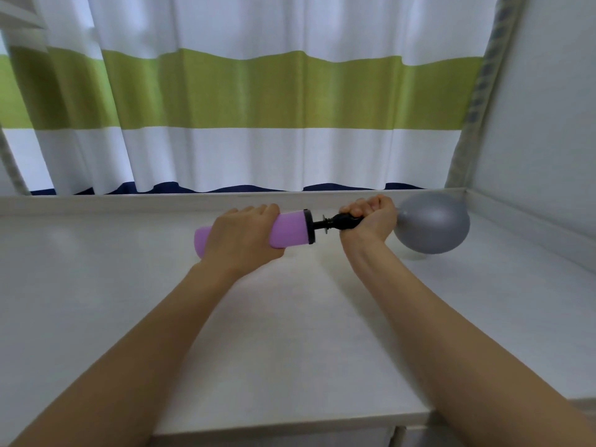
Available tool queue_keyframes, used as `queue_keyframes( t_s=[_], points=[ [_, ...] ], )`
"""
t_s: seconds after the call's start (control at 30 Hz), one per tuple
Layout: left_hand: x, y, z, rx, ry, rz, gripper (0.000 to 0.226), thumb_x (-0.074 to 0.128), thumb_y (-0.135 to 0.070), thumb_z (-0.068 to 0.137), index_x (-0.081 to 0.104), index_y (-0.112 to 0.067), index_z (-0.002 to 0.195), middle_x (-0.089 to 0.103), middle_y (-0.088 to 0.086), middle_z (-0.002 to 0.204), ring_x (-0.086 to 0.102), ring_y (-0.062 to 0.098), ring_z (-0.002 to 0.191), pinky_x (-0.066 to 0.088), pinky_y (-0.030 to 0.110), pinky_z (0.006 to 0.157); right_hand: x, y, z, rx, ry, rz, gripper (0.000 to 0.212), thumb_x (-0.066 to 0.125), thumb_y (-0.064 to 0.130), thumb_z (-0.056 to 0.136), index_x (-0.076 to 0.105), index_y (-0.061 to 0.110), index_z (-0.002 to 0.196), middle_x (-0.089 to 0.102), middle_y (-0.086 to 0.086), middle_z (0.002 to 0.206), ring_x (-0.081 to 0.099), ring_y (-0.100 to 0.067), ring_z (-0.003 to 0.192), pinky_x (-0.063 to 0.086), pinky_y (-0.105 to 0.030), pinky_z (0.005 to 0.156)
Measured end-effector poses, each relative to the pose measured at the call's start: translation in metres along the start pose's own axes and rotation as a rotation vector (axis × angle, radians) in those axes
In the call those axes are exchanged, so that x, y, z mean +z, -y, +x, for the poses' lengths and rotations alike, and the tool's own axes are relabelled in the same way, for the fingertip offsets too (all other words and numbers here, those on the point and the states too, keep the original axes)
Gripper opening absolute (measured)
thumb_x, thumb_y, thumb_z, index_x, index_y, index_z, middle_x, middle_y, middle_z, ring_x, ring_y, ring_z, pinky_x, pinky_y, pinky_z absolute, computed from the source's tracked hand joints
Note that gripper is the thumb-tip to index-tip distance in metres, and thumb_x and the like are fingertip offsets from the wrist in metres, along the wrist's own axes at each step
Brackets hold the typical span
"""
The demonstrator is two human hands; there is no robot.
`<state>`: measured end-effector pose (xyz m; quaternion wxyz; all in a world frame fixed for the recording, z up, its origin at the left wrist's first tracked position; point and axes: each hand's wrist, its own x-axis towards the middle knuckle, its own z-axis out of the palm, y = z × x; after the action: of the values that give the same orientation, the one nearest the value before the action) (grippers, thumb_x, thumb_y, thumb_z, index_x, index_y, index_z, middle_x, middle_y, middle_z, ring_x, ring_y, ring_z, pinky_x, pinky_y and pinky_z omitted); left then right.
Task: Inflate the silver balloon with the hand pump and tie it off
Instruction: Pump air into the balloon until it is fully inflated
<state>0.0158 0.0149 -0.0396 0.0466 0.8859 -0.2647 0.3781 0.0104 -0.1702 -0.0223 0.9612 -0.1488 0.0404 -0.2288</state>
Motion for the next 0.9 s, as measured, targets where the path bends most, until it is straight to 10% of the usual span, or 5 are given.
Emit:
queue_keyframes(
  t_s=[0.9],
  points=[
    [-0.002,0.032,-0.006,-0.024,0.001,0.017,0.038,0.075,-0.033,0.061,0.057,-0.017,0.091,0.064,0.002,0.077,0.045,0.021,0.061,0.034,0.029,0.060,-0.007,0.016,0.010,-0.053,-0.040,0.035,0.035,0.035,0.011,0.085,0.025,0.020,0.053,0.023,0.007,0.037,0.026,-0.012,0.030,0.029,-0.019,0.044]
  ],
)
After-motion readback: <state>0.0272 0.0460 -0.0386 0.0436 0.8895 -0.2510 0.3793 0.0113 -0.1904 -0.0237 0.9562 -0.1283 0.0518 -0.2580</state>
